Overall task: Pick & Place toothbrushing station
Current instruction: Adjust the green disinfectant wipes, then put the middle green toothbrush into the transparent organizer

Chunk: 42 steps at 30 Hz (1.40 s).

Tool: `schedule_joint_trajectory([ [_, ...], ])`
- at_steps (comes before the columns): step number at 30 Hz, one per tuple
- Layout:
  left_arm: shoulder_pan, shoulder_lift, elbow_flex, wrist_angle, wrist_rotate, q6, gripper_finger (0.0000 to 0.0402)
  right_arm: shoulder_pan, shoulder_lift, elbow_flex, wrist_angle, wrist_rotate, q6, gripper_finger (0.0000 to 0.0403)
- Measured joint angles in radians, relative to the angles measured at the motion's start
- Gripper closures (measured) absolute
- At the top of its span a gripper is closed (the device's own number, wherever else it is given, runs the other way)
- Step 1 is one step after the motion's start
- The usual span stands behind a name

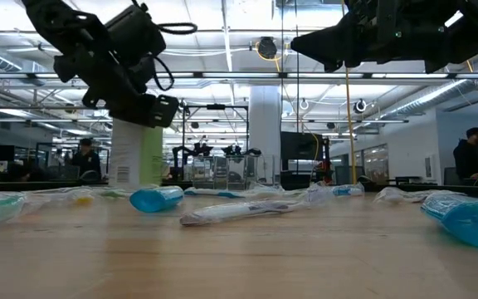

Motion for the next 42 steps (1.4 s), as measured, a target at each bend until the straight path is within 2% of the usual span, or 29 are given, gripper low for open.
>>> schedule_joint_trajectory([
  [2, 0.017, -0.003, 0.0, -0.006, 0.069, 0.033, 0.03, 0.0, 0.0, 0.0, 0.0, 0.0, 0.0, 0.0348],
  [4, 0.025, -0.015, 0.0, -0.005, 0.18, 0.104, 0.03, 0.0, 0.0, 0.0, 0.0, 0.0, 0.0, 0.0348],
  [11, 0.013, -0.075, 0.0, -0.015, 0.685, 0.319, 0.03, 0.0, 0.0, 0.0, 0.0, 0.0, 0.0, 0.0348],
  [14, 0.006, -0.095, 0.0, -0.043, 0.83, 0.393, 0.03, 0.0, 0.0, 0.0, 0.0, 0.0, 0.0, 0.0348],
  [17, 0.005, -0.105, 0.0, -0.086, 0.879, 0.494, 0.03, 0.0, 0.0, 0.0, 0.0, 0.0, 0.0, 0.0348],
  [21, 0.005, -0.104, 0.0, -0.161, 0.929, 0.545, 0.0296, 0.0, 0.0, 0.0, 0.0, 0.0, 0.018, 0.0348],
  [26, 0.004, -0.103, -0.001, -0.25, 1.047, 0.553, 0.0258, 0.0, 0.0, 0.0, 0.0, 0.0, 0.02, 0.0348],
  [33, 0.005, -0.103, -0.001, -0.312, 1.061, 0.659, 0.0197, 0.0, 0.0, 0.0, 0.0, 0.0, 0.019, 0.0348],
  [37, 0.005, -0.079, -0.001, -0.298, 1.131, 0.651, 0.0191, 0.0, 0.0, 0.0, 0.0, 0.0, 0.019, 0.0348],
  [42, 0.005, -0.002, -0.008, -0.236, 1.13, 0.664, 0.019, 0.0, 0.0, 0.0, -0.001, 0.0, 0.019, 0.0348],
])
